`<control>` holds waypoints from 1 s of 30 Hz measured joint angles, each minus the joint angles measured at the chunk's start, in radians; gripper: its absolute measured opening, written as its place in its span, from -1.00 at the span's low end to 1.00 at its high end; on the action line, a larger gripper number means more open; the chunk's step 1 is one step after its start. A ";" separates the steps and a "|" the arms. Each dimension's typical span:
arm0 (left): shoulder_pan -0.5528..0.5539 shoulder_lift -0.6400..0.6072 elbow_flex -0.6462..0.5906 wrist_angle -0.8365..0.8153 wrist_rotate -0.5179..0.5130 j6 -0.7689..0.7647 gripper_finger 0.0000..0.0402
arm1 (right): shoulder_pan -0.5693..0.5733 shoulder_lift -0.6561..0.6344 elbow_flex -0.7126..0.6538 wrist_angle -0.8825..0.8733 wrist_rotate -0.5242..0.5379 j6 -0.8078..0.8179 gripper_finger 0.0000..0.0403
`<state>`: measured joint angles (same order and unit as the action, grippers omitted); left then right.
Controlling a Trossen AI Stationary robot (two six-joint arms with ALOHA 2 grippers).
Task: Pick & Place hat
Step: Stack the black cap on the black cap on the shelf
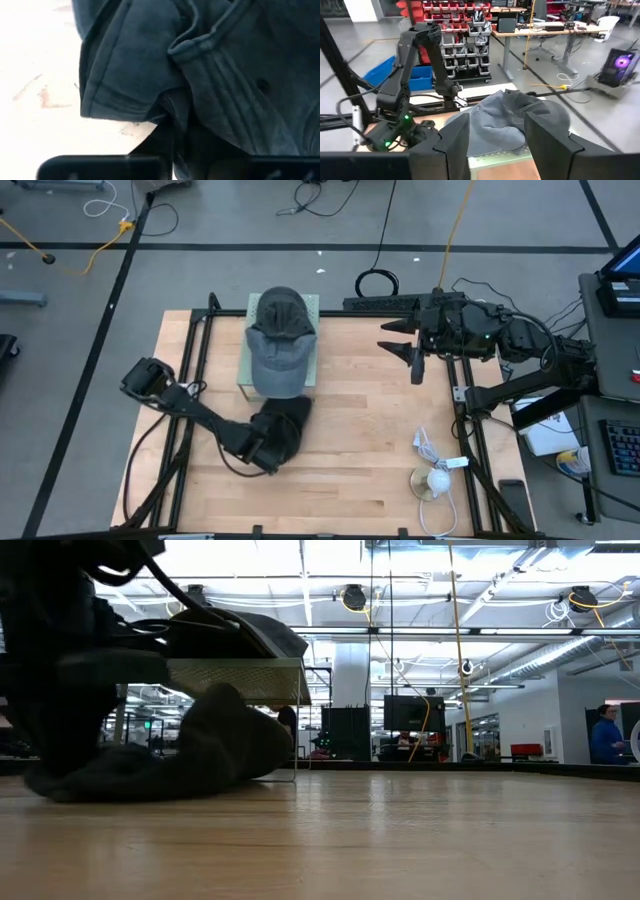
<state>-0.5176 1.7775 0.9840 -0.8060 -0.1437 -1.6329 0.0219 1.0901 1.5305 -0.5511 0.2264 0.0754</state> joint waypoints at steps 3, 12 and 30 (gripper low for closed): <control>-0.019 0.000 0.000 0.001 0.028 0.116 -0.94 | 0.000 0.000 0.000 -0.002 -0.056 0.034 -0.10; -0.069 0.001 0.002 0.003 0.057 0.478 -0.84 | 0.005 -0.002 -0.032 0.003 -0.273 0.341 -0.10; -0.105 0.002 0.009 -0.004 0.065 0.722 -0.96 | 0.163 0.000 -0.769 0.711 -0.218 1.211 -0.10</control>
<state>-0.6228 1.7795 0.9928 -0.8097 -0.0792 -0.9109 0.1848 1.0901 0.7610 0.1597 0.0088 1.2867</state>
